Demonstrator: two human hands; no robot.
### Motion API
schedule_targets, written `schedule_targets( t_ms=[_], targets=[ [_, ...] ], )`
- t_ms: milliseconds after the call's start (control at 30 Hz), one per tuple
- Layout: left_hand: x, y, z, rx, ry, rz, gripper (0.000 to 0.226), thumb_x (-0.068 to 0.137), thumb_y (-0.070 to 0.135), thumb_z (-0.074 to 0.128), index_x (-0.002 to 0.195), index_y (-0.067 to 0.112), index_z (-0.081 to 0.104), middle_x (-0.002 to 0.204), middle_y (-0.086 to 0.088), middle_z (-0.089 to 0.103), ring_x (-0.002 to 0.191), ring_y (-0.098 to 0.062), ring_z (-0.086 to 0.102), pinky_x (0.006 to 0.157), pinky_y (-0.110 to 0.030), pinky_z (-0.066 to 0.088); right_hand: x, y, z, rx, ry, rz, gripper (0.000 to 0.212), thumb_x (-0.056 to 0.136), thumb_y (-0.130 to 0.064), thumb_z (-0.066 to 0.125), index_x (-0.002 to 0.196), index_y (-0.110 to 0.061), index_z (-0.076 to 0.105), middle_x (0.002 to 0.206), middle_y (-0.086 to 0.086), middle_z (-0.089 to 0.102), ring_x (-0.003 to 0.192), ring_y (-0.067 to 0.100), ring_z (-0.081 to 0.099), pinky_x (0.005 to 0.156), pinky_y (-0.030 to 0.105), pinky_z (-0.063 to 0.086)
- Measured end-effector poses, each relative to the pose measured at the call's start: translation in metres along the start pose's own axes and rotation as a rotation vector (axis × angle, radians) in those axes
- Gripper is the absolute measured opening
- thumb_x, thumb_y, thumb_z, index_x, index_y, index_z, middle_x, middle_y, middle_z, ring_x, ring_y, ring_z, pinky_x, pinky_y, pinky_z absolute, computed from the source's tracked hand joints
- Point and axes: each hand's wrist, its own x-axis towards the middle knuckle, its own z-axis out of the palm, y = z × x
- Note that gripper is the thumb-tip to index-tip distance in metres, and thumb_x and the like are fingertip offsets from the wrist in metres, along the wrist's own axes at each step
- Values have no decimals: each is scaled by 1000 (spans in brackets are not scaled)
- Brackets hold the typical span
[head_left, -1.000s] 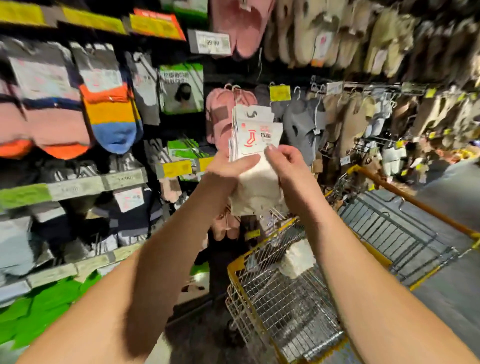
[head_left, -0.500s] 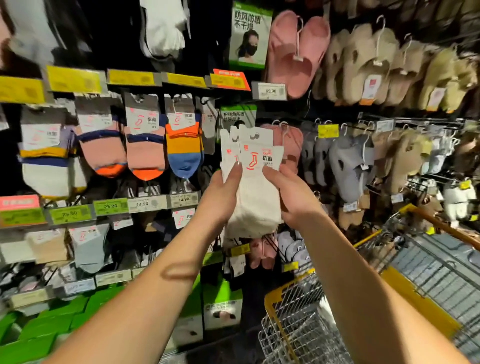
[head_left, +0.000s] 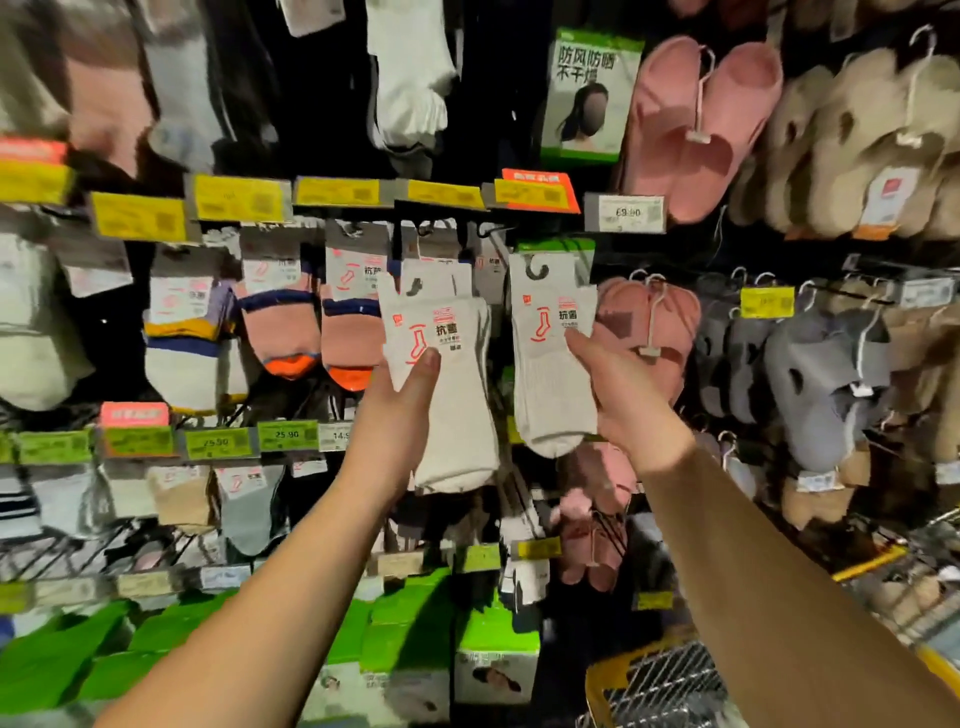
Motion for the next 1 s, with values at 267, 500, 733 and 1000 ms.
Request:
schedule_targets(
  t_ms=[267, 500, 733, 1000],
  targets=[
    [24, 4, -15, 64, 55, 17, 12, 96, 55, 52, 106, 60, 51, 126, 20, 64, 117, -8, 60, 102, -37, 47, 86, -12, 12, -207, 43, -47, 24, 101, -34, 54, 122, -23, 60, 117, 1, 73, 106, 20, 71, 95, 46, 55],
    [30, 8, -13, 51, 77, 30, 17, 102, 43, 50, 118, 39, 55, 107, 27, 65, 98, 11, 59, 84, -16, 47, 124, -2, 6, -381, 125, -94, 20, 103, -37, 50, 119, -26, 55, 105, -12, 65, 98, 8, 63, 75, 24, 49],
    [35, 9, -8, -10, 79, 10, 29, 100, 46, 54, 125, 34, 61, 113, 20, 72, 103, 4, 67, 93, -28, 54, 154, 7, 6, -540, 221, -84, 36, 101, -44, 48, 120, -15, 58, 99, 5, 66, 86, 25, 61, 64, 28, 43],
    [27, 13, -6, -3, 59, 19, 18, 101, 41, 53, 118, 39, 55, 107, 28, 67, 93, 20, 61, 75, -11, 47, 168, 14, 4, -565, 236, 7, 50, 101, -48, 45, 135, -12, 47, 117, 7, 59, 105, 27, 57, 82, 32, 45]
  ],
)
